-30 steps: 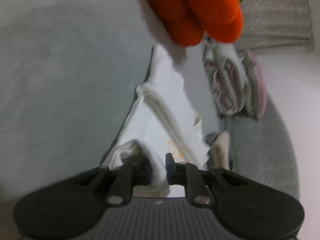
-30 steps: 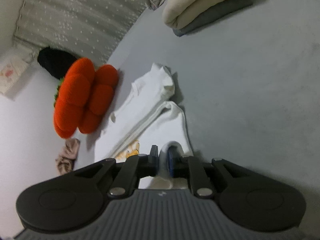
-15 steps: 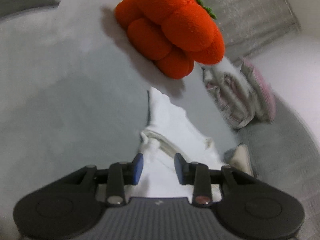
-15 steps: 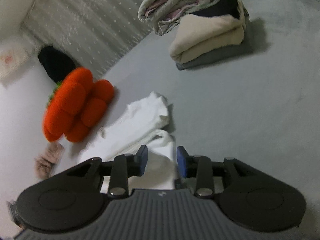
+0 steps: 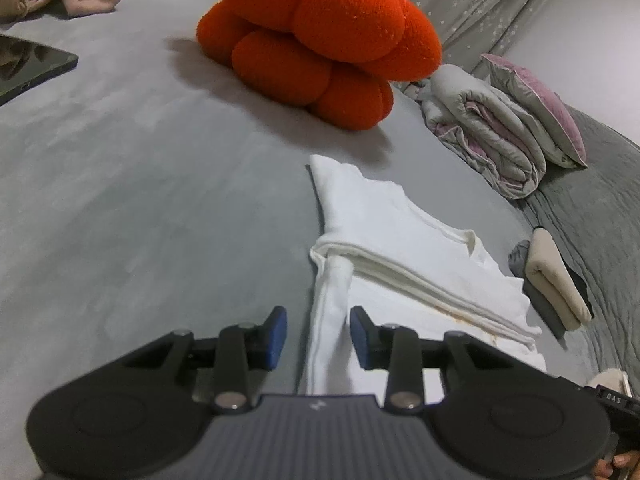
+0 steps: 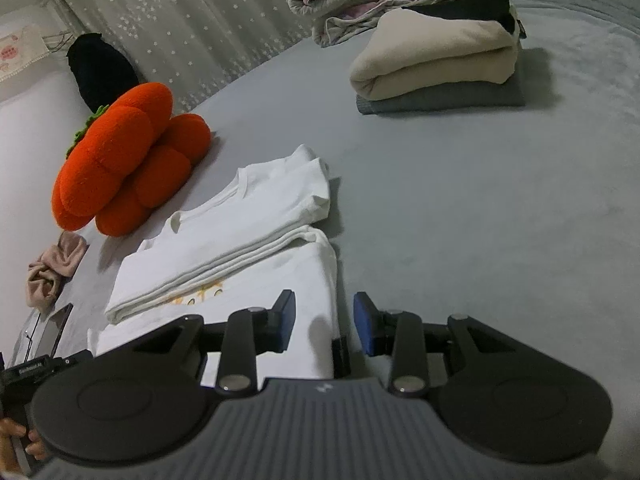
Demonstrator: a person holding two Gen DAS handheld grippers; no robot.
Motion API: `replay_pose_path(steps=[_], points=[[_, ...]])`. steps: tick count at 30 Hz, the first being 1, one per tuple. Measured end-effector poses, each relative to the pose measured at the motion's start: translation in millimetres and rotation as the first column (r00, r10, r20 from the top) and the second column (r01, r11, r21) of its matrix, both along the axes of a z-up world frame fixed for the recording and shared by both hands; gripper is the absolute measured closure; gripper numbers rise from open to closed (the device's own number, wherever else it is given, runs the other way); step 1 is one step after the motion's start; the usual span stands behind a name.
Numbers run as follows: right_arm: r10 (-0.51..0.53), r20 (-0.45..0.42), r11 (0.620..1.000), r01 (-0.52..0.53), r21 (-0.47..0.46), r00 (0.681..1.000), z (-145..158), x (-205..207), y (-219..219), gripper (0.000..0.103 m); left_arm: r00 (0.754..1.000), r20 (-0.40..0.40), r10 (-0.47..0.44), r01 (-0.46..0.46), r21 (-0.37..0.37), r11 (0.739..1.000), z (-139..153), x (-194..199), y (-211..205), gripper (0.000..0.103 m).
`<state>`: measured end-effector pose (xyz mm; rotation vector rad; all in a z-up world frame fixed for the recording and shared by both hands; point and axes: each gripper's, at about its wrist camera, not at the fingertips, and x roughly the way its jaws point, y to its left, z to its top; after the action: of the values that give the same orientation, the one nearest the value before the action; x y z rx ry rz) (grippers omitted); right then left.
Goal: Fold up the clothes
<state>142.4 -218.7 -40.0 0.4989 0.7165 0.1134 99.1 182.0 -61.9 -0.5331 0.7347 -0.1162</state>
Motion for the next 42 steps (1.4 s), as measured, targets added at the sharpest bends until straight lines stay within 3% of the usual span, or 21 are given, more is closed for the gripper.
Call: replay_pose_path(steps=[5, 7, 8, 9, 10, 13, 22, 25, 30, 36, 37, 39, 41, 42], points=[[0.006, 0.032, 0.999, -0.004, -0.034, 0.999, -5.3, 11.7, 10.5, 0.066, 0.999, 0.027, 0.029, -0.030, 0.008, 1.000, -2.1, 3.8, -5.7, 0.074], [0.005, 0.046, 0.999, -0.002, -0.054, 0.999, -7.5, 14.5, 14.7, 0.068, 0.999, 0.033, 0.035, -0.036, 0.016, 0.999, -3.7, 5.7, -9.2, 0.090], [0.005, 0.055, 0.998, -0.001, -0.066, 0.998, -9.3, 15.7, 17.4, 0.073, 0.999, 0.038, 0.038, -0.039, 0.021, 0.999, -4.0, 5.7, -11.0, 0.092], [0.003, 0.067, 0.996, 0.002, -0.088, 0.998, -10.5, 15.3, 20.0, 0.085, 0.998, 0.047, 0.041, -0.043, 0.028, 0.999, -3.6, 4.4, -12.5, 0.094], [0.000, 0.081, 0.993, 0.009, -0.114, 0.997, -11.2, 14.0, 22.5, 0.091, 0.997, 0.056, 0.045, -0.047, 0.034, 0.998, -3.3, 2.9, -13.7, 0.095], [-0.009, 0.127, 0.983, 0.032, -0.180, 0.992, -12.1, 8.5, 28.9, 0.095, 0.994, 0.093, 0.052, -0.056, 0.044, 0.997, -1.7, -3.4, -15.0, 0.096], [-0.014, 0.316, 0.964, 0.096, -0.248, 0.949, 4.6, -13.5, 34.0, 0.097, 0.974, 0.212, 0.082, -0.087, 0.015, 0.996, 6.7, -14.6, -13.4, 0.096], [-0.008, 0.323, 0.954, 0.104, -0.280, 0.946, 4.8, -8.5, 36.5, 0.097, 0.978, 0.188, 0.084, -0.089, 0.018, 0.996, 1.5, -6.3, -16.1, 0.096], [-0.011, 0.242, 0.947, 0.087, -0.309, 0.970, -12.0, 9.1, 37.4, 0.097, 0.987, 0.133, 0.086, -0.096, 0.065, 0.993, -12.8, 5.5, -22.7, 0.095], [-0.007, 0.184, 0.951, 0.063, -0.301, 0.983, -21.1, 17.9, 35.7, 0.095, 0.989, 0.106, 0.099, -0.109, 0.087, 0.990, -10.3, 6.2, -22.9, 0.087], [-0.002, 0.188, 0.950, 0.061, -0.305, 0.982, -19.4, 16.0, 36.9, 0.088, 0.988, 0.116, 0.104, -0.116, 0.099, 0.988, -7.5, 4.3, -24.7, 0.078], [0.006, 0.191, 0.940, 0.060, -0.336, 0.982, -14.8, 12.1, 42.7, 0.087, 0.984, 0.136, 0.112, -0.129, 0.123, 0.984, -1.8, 0.5, -28.2, 0.062], [0.021, 0.200, 0.930, 0.054, -0.364, 0.980, -10.7, 9.5, 49.3, 0.079, 0.983, 0.159, 0.097, -0.120, 0.141, 0.983, 4.8, -3.5, -33.6, 0.054], [0.028, 0.210, 0.925, 0.054, -0.377, 0.977, -8.3, 7.5, 53.2, 0.064, 0.982, 0.173, 0.080, -0.107, 0.150, 0.983, 9.0, -5.7, -37.9, 0.048]])
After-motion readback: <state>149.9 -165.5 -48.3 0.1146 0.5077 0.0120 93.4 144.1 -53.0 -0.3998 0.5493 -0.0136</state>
